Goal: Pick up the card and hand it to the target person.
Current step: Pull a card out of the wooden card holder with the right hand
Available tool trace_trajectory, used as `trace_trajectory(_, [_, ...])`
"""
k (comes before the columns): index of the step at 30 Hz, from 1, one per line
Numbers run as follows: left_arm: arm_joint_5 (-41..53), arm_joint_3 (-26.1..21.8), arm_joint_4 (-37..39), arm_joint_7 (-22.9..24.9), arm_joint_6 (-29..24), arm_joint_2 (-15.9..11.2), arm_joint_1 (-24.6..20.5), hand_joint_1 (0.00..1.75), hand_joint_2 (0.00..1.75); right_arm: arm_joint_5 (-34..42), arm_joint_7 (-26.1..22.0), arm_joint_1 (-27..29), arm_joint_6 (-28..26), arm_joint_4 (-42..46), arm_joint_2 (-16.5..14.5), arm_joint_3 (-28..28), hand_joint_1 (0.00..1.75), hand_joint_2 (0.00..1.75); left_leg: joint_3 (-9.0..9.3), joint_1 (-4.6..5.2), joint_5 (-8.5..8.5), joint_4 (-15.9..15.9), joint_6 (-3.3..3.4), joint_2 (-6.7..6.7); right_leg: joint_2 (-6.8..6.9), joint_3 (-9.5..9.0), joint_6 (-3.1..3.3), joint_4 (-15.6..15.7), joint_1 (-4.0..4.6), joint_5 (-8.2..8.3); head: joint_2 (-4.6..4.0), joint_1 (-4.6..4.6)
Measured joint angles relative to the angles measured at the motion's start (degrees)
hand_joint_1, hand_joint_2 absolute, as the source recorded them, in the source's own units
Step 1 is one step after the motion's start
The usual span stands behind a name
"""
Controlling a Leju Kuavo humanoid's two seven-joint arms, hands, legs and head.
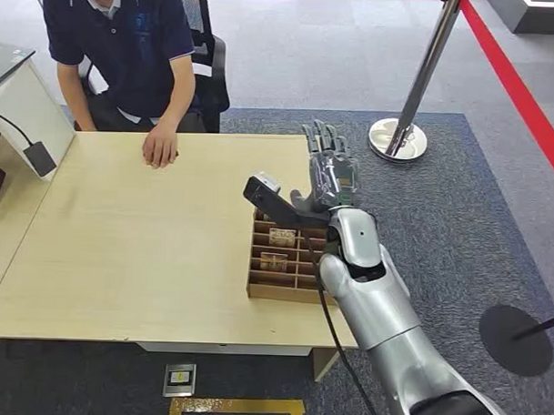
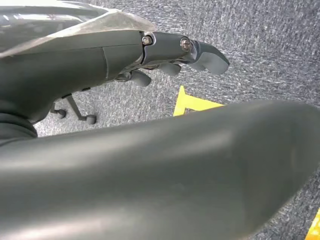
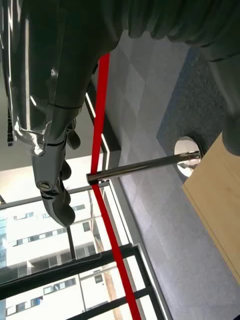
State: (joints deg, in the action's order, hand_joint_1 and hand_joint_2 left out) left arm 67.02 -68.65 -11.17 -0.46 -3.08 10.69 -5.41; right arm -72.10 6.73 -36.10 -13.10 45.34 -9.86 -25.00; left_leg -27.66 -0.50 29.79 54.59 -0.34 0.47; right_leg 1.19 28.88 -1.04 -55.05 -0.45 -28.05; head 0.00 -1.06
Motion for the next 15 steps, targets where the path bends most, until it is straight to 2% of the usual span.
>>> trace_trajectory(3, [0.07,0.00,0.00,0.04,0.00,0.00,0.01,0.00,0.00,0.03,0.44,0.28,-0.45,-0.33,0.08,0.01,1.22,1.75,0.00,0.00,0.00,0.00,0.00,0.00,0.00,0.00,0.00,0.00,0.00,0.00,0.00,0.00])
trace_trajectory(11, [0.34,0.00,0.00,0.08,0.00,0.00,0.01,0.00,0.00,0.03,1.28,1.15,-1.06,-1.26,0.42,0.19,0.91,1.75,0.00,0.00,0.00,0.00,0.00,0.00,0.00,0.01,0.00,0.00,0.00,0.00,0.00,0.01])
trace_trajectory(15, [0.34,0.00,0.00,0.40,-0.01,0.00,0.00,0.00,0.00,0.03,1.32,1.21,-1.03,-1.75,0.48,0.27,0.96,1.75,0.00,0.00,0.00,0.00,0.00,0.00,0.00,0.01,0.00,0.00,0.00,0.00,0.00,0.01])
